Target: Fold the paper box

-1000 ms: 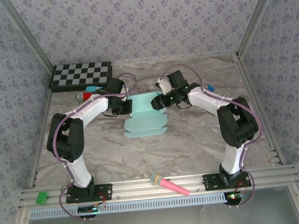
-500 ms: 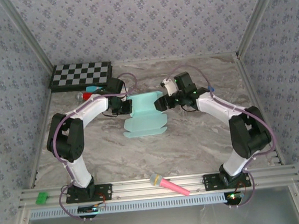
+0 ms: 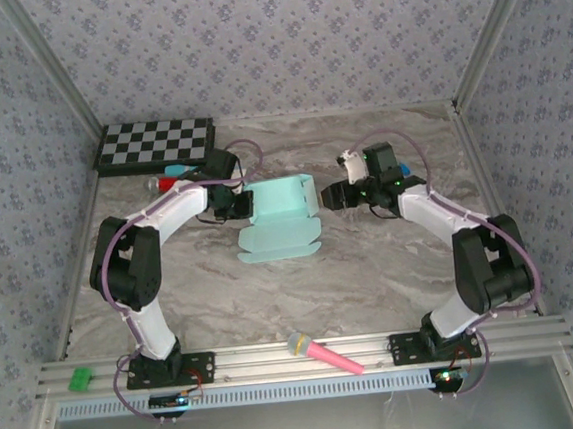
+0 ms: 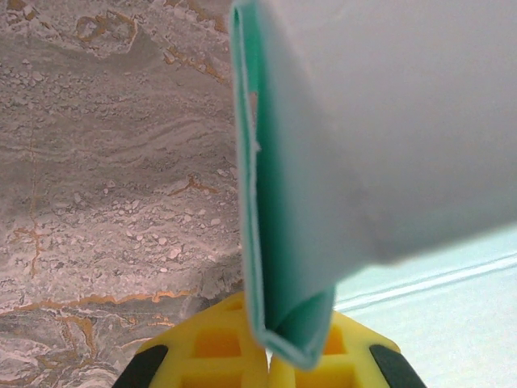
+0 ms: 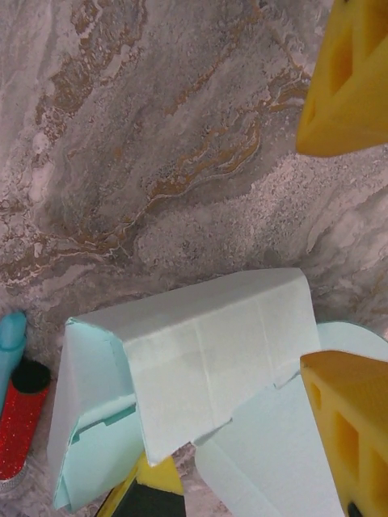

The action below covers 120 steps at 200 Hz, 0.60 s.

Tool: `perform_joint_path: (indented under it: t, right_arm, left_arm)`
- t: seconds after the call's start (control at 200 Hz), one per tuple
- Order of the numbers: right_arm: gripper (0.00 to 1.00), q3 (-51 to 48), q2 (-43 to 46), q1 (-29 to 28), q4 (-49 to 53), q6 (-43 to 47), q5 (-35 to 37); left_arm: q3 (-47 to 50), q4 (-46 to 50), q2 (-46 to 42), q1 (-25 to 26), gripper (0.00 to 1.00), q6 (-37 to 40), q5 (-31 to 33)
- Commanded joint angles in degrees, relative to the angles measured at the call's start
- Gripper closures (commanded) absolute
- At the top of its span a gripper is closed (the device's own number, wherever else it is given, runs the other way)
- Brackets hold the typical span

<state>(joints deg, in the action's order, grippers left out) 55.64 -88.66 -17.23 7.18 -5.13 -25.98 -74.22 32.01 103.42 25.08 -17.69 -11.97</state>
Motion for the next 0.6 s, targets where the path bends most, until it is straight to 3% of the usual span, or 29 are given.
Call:
perform_joint_path:
  t: [0.0,0.595]
  right_arm:
    - [0.37,1.67,-3.08,-0.56,0.55,0.24,-2.95]
    - [0.41,10.06,-13.40,-3.94,0.54,0.81,-4.49]
  left_arm:
    - [-2.37,1.50,0.82,0.58,1.00,-0.50,-0.07]
    - [-2.68,1.47,1.09,1.02,1.00,-0.16,-1.48]
